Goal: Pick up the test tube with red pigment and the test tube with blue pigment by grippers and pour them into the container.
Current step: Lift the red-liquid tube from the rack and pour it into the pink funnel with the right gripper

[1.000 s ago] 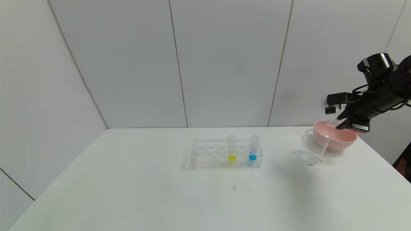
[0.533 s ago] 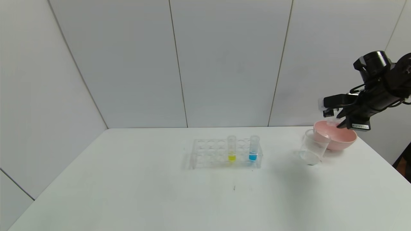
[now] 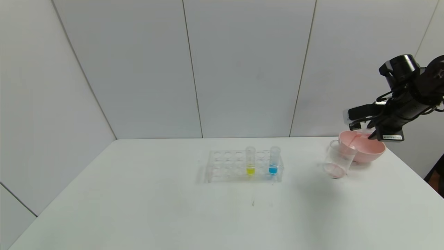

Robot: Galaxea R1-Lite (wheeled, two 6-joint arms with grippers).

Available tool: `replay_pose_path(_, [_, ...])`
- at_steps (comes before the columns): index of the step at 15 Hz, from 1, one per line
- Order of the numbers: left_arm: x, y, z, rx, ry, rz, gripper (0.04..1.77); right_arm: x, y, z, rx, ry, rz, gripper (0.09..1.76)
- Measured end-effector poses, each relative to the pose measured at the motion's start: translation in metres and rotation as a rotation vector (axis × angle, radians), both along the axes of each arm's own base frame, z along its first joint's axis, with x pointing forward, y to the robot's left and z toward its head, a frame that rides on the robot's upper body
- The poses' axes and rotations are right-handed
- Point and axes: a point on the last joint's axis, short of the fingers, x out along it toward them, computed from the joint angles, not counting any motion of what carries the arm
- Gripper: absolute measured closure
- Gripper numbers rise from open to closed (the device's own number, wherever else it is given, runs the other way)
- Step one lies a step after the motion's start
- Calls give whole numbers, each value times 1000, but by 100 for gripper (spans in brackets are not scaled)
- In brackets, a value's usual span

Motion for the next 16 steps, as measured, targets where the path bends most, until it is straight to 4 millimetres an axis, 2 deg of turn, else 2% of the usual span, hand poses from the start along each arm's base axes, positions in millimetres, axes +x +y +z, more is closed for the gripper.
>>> replay_pose_path(7, [0, 0, 0, 0, 0, 0, 5, 1, 7, -2, -84, 11, -13, 135])
replay_pose_path(16, [0, 0, 0, 0, 0, 0, 5, 2, 28, -4, -195, 29, 0, 135])
